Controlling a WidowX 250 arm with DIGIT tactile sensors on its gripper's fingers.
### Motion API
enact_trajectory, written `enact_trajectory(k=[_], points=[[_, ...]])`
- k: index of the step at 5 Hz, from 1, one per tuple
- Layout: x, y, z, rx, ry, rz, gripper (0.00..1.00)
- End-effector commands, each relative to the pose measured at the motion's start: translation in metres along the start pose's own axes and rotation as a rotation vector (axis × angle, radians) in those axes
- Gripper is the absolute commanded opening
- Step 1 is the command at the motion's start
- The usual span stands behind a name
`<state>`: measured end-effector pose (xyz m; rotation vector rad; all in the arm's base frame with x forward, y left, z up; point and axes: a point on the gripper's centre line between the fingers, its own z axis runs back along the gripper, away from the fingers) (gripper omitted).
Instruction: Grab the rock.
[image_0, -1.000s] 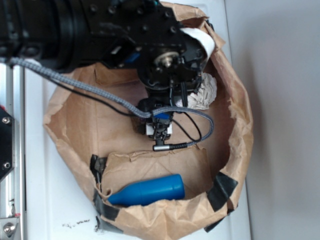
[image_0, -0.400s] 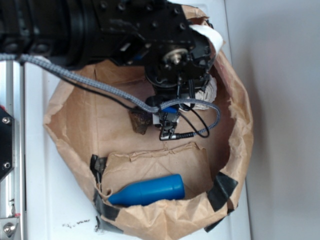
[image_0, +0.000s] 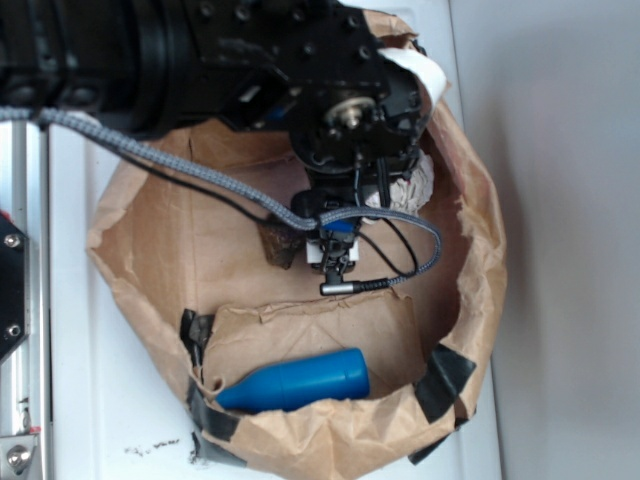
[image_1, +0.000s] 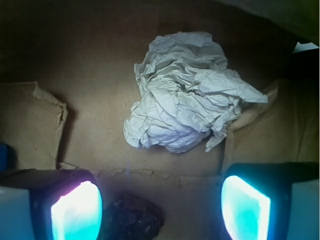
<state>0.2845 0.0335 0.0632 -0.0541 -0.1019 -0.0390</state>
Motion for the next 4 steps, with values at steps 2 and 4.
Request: enact_trajectory(k=[2, 4], points=[[-0.018, -0.014, -0.002, -0.024, -0.050, -0.028, 1.00], [-0.026, -0.022, -0.015, -0.009, -0.035, -0.028, 1.00]])
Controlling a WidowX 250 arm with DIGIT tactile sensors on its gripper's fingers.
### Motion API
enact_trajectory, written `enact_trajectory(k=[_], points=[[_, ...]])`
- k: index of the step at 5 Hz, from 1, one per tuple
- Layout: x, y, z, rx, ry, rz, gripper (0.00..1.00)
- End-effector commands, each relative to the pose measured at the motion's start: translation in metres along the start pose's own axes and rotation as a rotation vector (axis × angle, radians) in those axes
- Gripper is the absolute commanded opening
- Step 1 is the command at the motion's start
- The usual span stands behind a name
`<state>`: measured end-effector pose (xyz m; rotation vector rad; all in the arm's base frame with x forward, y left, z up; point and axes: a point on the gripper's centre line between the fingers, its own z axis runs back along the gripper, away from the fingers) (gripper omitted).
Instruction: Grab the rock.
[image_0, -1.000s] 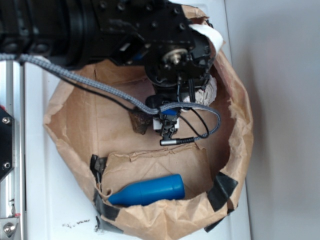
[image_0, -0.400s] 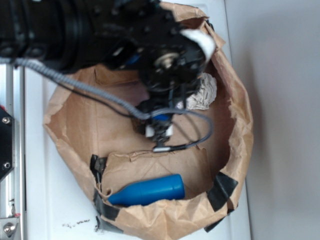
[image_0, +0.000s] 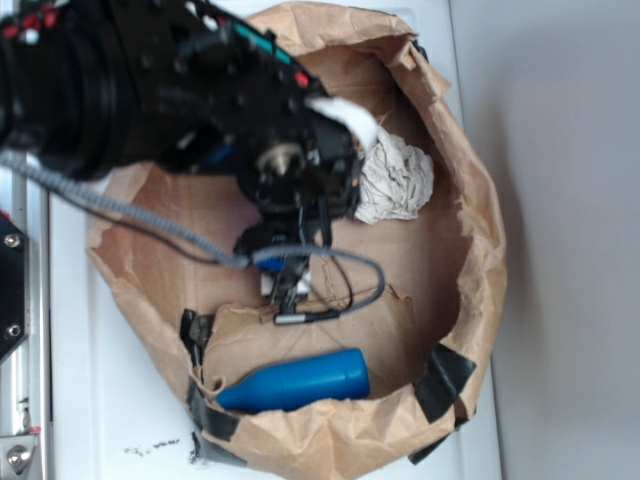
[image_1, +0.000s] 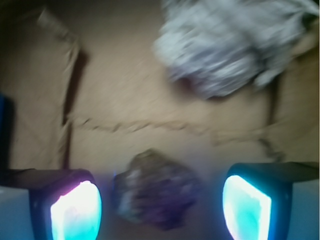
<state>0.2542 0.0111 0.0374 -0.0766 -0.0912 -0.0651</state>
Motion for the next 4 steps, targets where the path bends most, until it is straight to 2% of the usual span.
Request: enact_trajectory(k=[1, 2, 3, 4], points=[[0.005, -0.001, 0.002, 0.028, -0.029, 0.008, 1.00], [0.008, -0.005, -0.006, 0.046, -0.018, 0.002, 1.00], [0.010, -0.007, -0.017, 0.073, -0.004, 0.007, 0.50], [0.013, -0.008, -0.015, 0.077, -0.017, 0.011, 0.00]])
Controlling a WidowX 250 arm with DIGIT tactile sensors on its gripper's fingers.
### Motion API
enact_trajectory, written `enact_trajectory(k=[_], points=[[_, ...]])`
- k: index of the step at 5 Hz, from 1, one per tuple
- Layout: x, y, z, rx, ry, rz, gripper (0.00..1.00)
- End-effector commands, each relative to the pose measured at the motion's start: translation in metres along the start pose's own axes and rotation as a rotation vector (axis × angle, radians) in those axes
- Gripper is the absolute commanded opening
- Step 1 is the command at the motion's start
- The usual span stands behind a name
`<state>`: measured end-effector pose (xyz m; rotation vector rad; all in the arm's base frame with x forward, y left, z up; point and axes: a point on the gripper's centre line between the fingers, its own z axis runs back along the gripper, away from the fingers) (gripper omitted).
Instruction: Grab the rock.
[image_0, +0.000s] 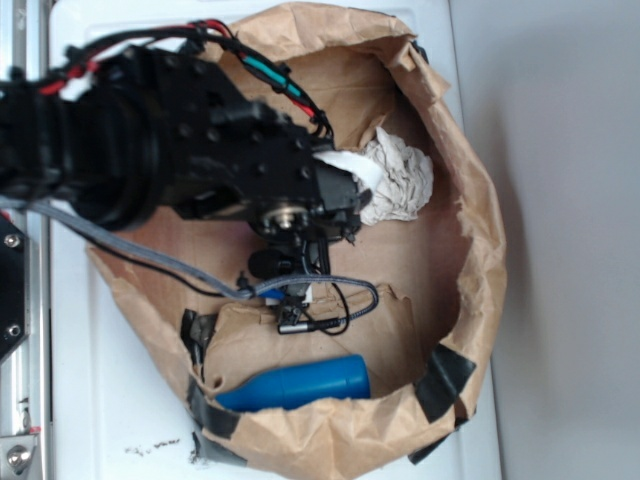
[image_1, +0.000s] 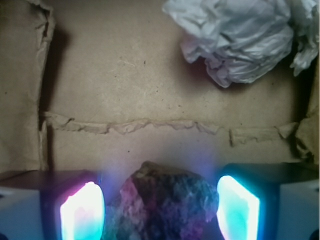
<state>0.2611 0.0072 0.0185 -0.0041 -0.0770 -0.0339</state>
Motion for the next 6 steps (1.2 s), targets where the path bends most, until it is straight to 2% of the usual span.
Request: enact_trajectory(k=[1, 2, 3, 4, 5, 6], points=[[0.004, -0.005, 0.013, 0.025, -0.063, -0.008, 0.00], [0.010, 0.003, 0.039, -0.006, -0.115, 0.004, 0.00], [0.022, 0.016, 0.087, -0.099, -0.201, 0.029, 0.00], [0.026, 0.030, 0.116, -0.160, -0.234, 0.056, 0.00], [0.026, 0.035, 0.123, -0.175, -0.213, 0.077, 0.00], [0.026, 0.034, 0.122, -0.125, -0.177, 0.052, 0.00]])
